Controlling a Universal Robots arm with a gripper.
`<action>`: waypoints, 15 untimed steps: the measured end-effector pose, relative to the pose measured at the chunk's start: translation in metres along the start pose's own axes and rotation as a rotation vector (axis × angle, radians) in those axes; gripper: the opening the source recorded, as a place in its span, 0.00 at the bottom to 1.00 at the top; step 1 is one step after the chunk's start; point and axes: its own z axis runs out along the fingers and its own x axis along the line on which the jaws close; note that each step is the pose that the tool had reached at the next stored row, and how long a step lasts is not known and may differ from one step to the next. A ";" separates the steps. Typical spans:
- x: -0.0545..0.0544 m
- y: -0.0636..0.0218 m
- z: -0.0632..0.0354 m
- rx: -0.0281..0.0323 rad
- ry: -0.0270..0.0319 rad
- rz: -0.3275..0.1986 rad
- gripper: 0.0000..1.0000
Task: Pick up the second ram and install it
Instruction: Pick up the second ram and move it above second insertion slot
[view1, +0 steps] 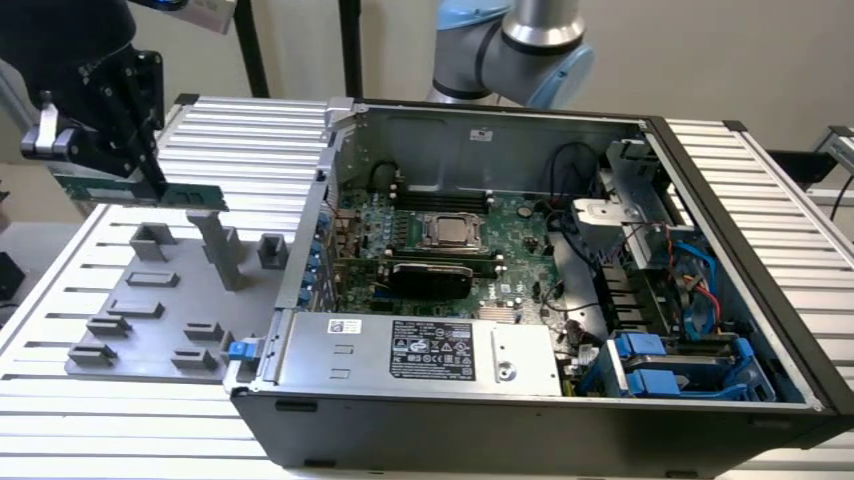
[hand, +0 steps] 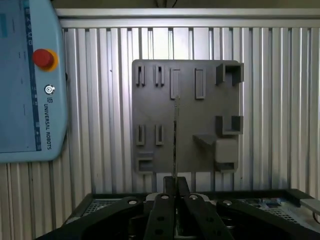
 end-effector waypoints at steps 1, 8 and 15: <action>0.000 -0.0042 -0.0016 -0.0001 -0.0019 0.000 0.14; -0.003 -0.0252 -0.0077 0.0001 -0.0220 0.000 0.14; -0.005 -0.0454 -0.0103 0.0010 -0.0501 -0.001 0.14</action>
